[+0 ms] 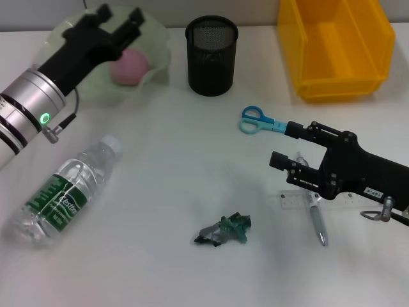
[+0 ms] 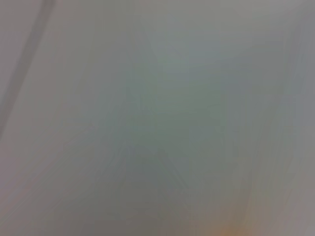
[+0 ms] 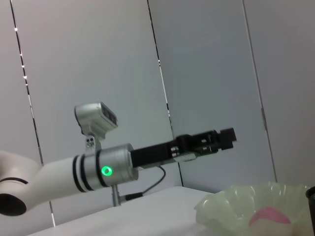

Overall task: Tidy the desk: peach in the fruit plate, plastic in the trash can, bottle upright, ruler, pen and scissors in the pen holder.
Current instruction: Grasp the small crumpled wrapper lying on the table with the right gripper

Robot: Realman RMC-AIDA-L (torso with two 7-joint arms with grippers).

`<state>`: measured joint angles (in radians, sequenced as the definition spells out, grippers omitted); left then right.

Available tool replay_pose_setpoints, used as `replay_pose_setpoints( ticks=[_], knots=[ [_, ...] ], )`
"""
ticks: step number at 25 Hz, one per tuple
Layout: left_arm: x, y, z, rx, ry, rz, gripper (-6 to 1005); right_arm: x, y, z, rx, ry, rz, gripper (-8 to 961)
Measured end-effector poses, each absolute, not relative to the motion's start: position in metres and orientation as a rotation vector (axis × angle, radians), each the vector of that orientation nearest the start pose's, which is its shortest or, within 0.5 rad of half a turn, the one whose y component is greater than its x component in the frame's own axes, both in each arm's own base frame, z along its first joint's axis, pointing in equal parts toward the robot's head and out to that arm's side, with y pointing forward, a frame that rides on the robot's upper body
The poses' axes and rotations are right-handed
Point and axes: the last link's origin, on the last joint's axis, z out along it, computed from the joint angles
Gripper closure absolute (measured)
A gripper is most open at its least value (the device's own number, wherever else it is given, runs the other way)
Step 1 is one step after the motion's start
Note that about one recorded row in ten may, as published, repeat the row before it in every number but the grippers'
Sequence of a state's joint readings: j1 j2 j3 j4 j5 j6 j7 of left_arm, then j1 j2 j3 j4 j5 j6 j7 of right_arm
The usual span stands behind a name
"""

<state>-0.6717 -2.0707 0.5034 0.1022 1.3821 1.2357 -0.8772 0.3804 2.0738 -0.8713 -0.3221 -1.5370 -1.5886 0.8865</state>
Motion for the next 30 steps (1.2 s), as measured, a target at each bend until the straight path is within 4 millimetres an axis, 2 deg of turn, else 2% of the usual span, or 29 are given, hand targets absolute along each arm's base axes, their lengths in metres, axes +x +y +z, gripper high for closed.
replay_pose_setpoints(
  ticks=[6, 9, 17, 30],
  knots=[
    [-0.246, 0.366, -0.016, -2.169, -0.695, -1.172, 245, 0.284, 0.273, -0.031, -2.493, 0.462, 1.053, 267],
    [-0.245, 0.352, -0.012, -2.274, -0.660, -1.204, 245, 0.285, 0.273, -0.028, -2.493, 0.462, 1.054, 267],
    [-0.236, 0.322, -0.019, -2.516, -0.533, -1.200, 245, 0.285, 0.274, -0.024, -2.513, 0.456, 1.054, 267],
    [-0.244, 0.295, -0.025, -2.709, -0.481, -1.147, 245, 0.290, 0.269, -0.014, -2.592, 0.473, 1.021, 268]
  ],
)
